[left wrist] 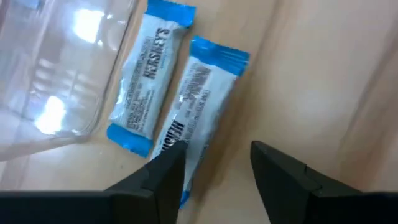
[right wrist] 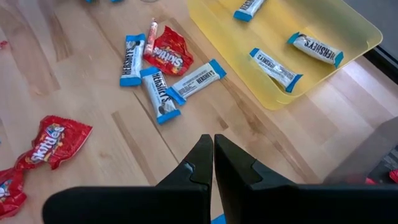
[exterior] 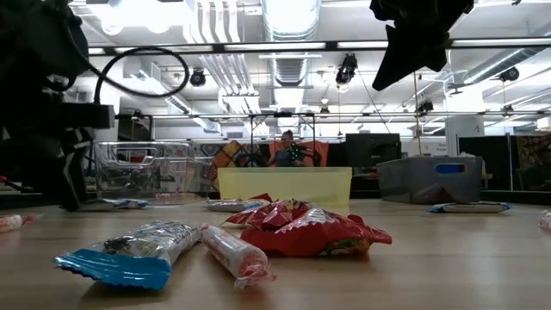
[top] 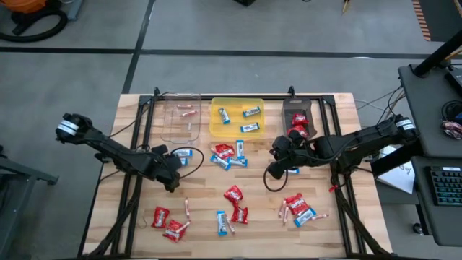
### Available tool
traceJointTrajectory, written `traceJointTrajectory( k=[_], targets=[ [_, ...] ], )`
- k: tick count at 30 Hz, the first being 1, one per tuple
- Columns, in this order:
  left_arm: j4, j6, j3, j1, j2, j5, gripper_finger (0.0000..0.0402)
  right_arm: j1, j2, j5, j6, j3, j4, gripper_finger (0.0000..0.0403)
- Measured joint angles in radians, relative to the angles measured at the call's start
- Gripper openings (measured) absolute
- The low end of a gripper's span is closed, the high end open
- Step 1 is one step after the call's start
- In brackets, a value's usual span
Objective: Sort candy
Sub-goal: Put the white chocolate into the yellow bin
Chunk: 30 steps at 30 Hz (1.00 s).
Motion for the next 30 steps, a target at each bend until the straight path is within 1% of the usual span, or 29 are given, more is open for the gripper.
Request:
traceJointTrajectory(
  k=[5, 8, 10, 14, 21, 24, 30],
  targets=[
    [0.090, 0.071, 0.000, -0.053, -0.052, 0.019, 0.0180, 0.000, 0.000, 0.000, 0.000, 0.000, 0.005, 0.0009],
    [0.092, 0.082, -0.002, -0.069, -0.090, -0.017, 0.0180, 0.000, 0.000, 0.000, -0.003, 0.000, 0.015, 0.0009],
    [0.094, 0.062, -0.014, -0.068, -0.113, -0.041, 0.0180, 0.000, 0.000, 0.000, -0.010, 0.000, 0.034, 0.0009],
    [0.123, -0.002, -0.062, -0.068, -0.133, -0.047, 0.0180, 0.000, 0.000, 0.000, -0.019, -0.002, 0.053, 0.0009],
    [0.306, -0.043, -0.175, -0.068, -0.125, -0.107, 0.0179, 0.000, 0.000, 0.001, -0.020, -0.005, 0.056, 0.0009],
    [0.312, -0.065, -0.188, -0.068, -0.122, -0.130, 0.0173, 0.000, 0.000, 0.000, -0.017, -0.006, 0.057, 0.0009],
    [0.310, -0.083, -0.196, -0.068, -0.113, -0.143, 0.0150, 0.000, 0.000, 0.000, -0.016, -0.006, 0.073, 0.0009]
  ],
)
